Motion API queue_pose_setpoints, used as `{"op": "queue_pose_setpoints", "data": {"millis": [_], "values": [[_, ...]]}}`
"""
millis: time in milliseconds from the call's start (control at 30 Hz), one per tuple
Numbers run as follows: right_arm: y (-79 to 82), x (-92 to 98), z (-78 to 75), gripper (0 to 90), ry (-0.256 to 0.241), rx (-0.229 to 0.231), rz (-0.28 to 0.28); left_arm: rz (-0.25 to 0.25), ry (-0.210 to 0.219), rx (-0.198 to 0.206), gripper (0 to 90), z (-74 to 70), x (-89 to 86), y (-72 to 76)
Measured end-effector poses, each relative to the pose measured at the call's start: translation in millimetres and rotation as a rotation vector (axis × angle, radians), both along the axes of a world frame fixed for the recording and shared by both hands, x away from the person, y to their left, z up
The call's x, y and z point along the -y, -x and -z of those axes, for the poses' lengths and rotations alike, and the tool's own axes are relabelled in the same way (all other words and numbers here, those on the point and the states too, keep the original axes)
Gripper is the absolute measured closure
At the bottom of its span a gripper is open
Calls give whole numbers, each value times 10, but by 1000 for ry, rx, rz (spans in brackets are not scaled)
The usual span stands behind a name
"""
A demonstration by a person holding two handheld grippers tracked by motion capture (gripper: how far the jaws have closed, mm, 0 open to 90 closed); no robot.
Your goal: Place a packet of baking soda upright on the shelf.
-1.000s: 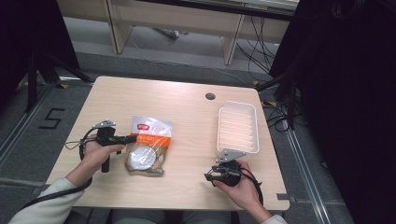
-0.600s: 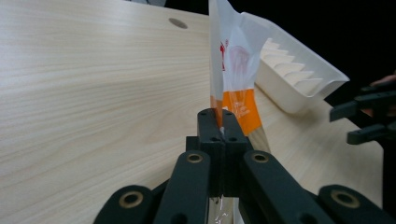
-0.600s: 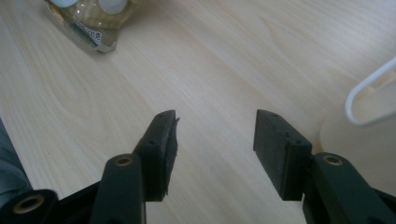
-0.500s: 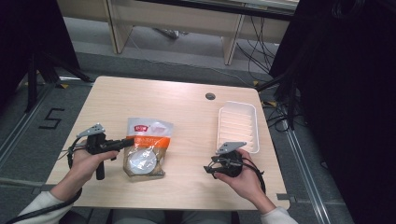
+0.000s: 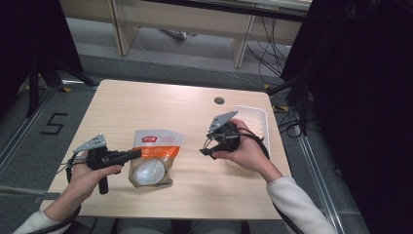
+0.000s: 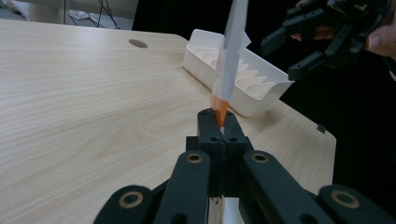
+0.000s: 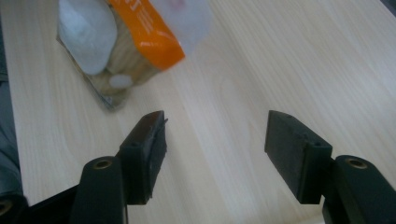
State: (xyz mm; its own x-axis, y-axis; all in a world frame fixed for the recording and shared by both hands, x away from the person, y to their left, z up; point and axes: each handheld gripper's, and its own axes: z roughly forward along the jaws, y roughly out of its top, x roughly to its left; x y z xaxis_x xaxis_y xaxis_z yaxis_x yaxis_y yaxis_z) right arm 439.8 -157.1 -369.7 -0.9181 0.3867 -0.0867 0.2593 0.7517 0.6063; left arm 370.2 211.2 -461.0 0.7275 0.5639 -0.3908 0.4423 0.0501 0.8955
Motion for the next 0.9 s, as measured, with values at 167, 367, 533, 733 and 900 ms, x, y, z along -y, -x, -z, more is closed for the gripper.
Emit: {"op": "queue_pose_setpoints", "data": {"millis": [167, 367, 533, 733, 900], "values": [[-97, -286, -21, 377, 20, -10, -89, 9, -5, 6, 897, -26, 29, 28], [-194, -525, 48, 402, 37, -21, -146, 28, -4, 21, 897, -40, 46, 41], [-256, -694, 143, 560, 60, -46, -221, 45, -12, 36, 897, -61, 63, 54], [-250, -755, 182, 766, 80, -69, -272, 50, -12, 46, 897, -72, 78, 64], [-178, -766, 143, 897, 139, -62, -301, 48, -6, 38, 896, -65, 72, 61]]}}
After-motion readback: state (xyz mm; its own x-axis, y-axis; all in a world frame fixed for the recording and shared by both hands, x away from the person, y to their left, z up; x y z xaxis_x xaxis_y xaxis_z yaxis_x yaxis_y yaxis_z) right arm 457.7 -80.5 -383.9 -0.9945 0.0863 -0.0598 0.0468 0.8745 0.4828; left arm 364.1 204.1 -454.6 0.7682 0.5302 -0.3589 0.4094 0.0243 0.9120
